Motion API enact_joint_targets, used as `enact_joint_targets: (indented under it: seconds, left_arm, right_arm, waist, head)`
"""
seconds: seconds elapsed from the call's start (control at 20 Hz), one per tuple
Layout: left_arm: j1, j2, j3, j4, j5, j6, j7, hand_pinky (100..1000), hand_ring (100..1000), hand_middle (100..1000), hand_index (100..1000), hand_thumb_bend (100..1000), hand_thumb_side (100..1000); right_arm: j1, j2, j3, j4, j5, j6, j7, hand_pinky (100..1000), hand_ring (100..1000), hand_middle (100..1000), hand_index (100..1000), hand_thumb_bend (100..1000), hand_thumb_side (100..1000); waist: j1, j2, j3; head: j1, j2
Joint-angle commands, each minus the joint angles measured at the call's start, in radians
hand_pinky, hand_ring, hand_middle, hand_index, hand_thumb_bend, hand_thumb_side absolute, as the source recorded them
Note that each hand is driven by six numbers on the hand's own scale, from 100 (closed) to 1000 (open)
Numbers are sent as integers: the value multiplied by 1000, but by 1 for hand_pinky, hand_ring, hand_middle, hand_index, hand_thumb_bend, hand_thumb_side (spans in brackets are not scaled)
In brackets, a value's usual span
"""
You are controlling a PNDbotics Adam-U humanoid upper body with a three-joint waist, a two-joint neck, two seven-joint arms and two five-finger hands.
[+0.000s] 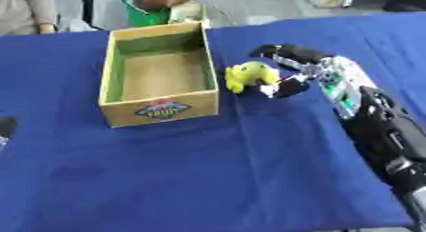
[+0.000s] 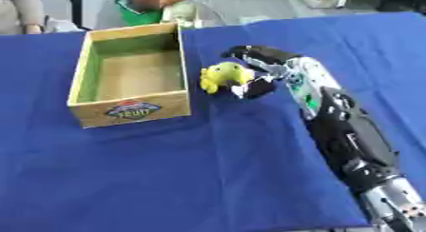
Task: Pick up objects on the table and place them in the box.
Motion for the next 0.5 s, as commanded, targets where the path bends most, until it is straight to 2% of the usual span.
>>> enact_joint_targets:
  seconds: [0.05,0.5]
  left_arm:
    - [-8,12,3,-15,3,-3,-3,486,400,456,613,737,208]
    - [-8,11,3,-15,3,-3,-3,486,399,455,613,737,208]
  right_arm:
    - [-21,-13,-9,-21,7,5,-1,986,932,925,976,100,431]
    - [-20,-12,-10,-13,24,15,8,983,924,919,954,100,458]
  waist:
    - [1,-14,1]
    - [2,-13,1]
  head:
    - [-1,-12]
    - [-3,-12]
